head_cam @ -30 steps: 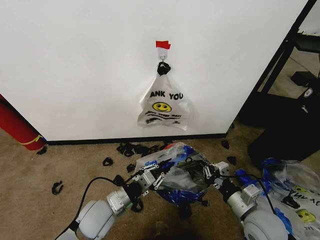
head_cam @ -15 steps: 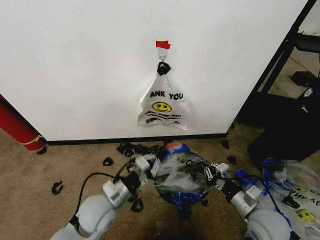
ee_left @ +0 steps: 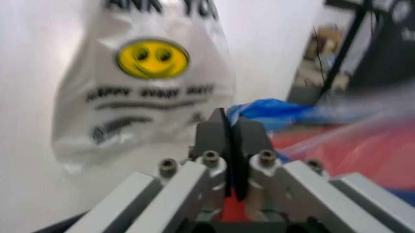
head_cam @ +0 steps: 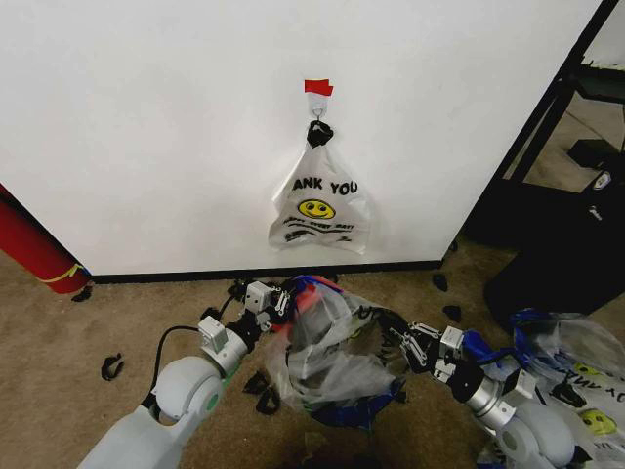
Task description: Pick up the garbage bag from the wall and place it over the trash bin.
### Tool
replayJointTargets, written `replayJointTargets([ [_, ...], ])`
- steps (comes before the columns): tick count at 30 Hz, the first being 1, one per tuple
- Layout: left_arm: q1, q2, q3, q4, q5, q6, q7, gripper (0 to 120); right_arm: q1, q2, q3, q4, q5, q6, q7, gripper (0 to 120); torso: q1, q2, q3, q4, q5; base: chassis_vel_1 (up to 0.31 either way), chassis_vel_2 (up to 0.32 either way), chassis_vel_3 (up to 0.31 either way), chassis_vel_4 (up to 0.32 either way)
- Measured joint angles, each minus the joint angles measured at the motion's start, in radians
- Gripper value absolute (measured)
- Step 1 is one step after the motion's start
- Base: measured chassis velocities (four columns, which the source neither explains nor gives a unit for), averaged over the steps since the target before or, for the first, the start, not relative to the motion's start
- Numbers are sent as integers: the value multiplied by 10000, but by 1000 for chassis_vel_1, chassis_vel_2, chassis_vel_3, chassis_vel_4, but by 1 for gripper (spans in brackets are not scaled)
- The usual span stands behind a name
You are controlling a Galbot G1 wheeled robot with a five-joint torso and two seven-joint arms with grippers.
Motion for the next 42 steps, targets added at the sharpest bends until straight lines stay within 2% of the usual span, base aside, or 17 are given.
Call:
replayJointTargets([
  [3, -59, -25, -28, -6, -347, -319, -381, 19, -134, 95, -296, 86, -159, -430, 1839, 0, 0, 0, 0, -2, 0, 0, 0, 0, 0],
  [4, -59, -25, -28, -6, -347, -319, -381, 19, -134, 95, -296, 86, -159, -430, 1839, 0, 0, 0, 0, -2, 0, 0, 0, 0, 0],
  [8, 172, 77, -67, -246, -191, -571, -338, 35, -210, 268, -710, 353, -50, -1046, 3939, 0, 0, 0, 0, -1, 0, 0, 0, 0, 0],
  [11, 423, 196, -64, -372, 320, -692, -24, 47, -179, 357, -902, 379, -103, -1273, 4480, 0, 0, -1, 0, 0, 0, 0, 0, 0, 0],
  [13, 472, 226, -69, -391, 482, -749, 88, 50, -161, 370, -940, 402, -119, -1324, 4596, 0, 0, 0, 0, 0, 0, 0, 0, 0, 0],
  [15, 607, 338, -122, -456, 970, -947, 405, 60, -116, 389, -1001, 503, -120, -1502, 5048, 0, 0, 0, 0, 0, 0, 0, 0, 0, 0],
  [17, 786, 489, -228, -523, 1532, -1386, 1020, 67, -77, 401, -1005, 605, -71, -1659, 5481, 0, 0, 0, 0, 0, 0, 0, 0, 0, 0],
  [19, 1067, 671, -374, -587, 2254, -2206, 2058, 75, -63, 405, -1000, 733, 35, -1813, 5900, 0, 0, 0, 0, 0, 0, 0, 0, 0, 0],
  [20, 1067, 671, -374, -587, 2254, -2206, 2058, 75, -63, 405, -1000, 733, 35, -1813, 5900, 0, 0, 0, 0, 0, 0, 0, 0, 0, 0],
  [24, 1703, 896, -652, -707, 3453, -3797, 4140, 91, -104, 397, -955, 904, 162, -1931, 6219, 0, 0, 0, -1, 0, 0, 0, 0, 0, 0],
  [26, 1967, 936, -744, -769, 3854, -4140, 5122, 98, -116, 392, -939, 974, 173, -1945, 6250, 0, -1, 0, 0, 0, 0, 0, 0, 0, 0],
  [27, 2052, 938, -781, -780, 4086, -4236, 5564, 99, -115, 393, -935, 1031, 195, -1959, 6279, 0, 0, 0, -1, 2, 0, 0, 0, 0, 0],
  [32, 1995, 821, -779, -651, 4794, -4434, 6266, 100, -114, 430, -935, 1295, 318, -2091, 6366, 0, 0, 0, -1, -1, 0, 0, 0, 0, 0],
  [35, 1939, 738, -673, -599, 4945, -4439, 6261, 100, -132, 434, -940, 1410, 358, -2150, 6399, 0, 0, 0, -1, 0, 0, 0, 0, 0, 0],
  [42, 1689, 416, -452, -467, 5330, -4305, 5842, 88, -313, 417, -957, 1716, 441, -2253, 6468, 0, 0, 0, -1, -1, 0, 0, 0, 0, 0],
])
